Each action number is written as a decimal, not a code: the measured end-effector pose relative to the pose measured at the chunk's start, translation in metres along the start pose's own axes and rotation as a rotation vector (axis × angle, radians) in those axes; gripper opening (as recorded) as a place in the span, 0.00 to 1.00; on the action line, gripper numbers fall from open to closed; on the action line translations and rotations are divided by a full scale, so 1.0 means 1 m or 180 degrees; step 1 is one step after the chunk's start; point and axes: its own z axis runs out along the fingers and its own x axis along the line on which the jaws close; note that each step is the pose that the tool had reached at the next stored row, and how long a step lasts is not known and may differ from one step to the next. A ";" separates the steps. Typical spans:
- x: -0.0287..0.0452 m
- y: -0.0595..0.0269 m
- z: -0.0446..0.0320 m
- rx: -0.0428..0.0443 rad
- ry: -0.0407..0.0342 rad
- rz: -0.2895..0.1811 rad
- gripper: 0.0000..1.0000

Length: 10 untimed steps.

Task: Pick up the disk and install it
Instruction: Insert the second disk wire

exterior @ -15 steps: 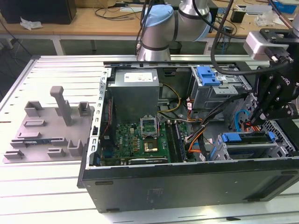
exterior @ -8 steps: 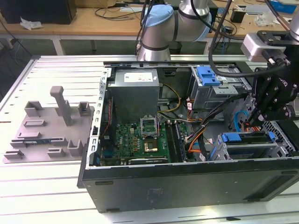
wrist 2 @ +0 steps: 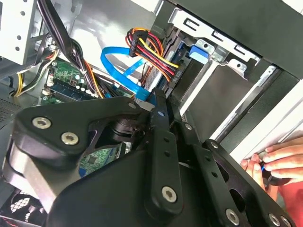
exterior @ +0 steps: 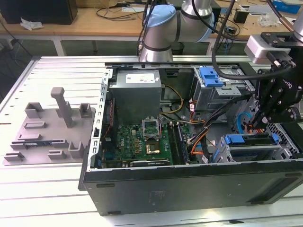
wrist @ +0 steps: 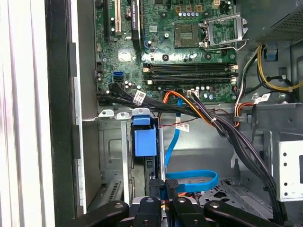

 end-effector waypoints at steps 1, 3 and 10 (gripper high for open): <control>0.0000 0.0000 0.0000 0.0001 0.0013 -0.0003 0.16; 0.0001 0.0000 0.0000 0.0002 0.0053 -0.0019 0.16; -0.0011 -0.0001 0.0021 0.0005 0.0075 -0.0236 0.16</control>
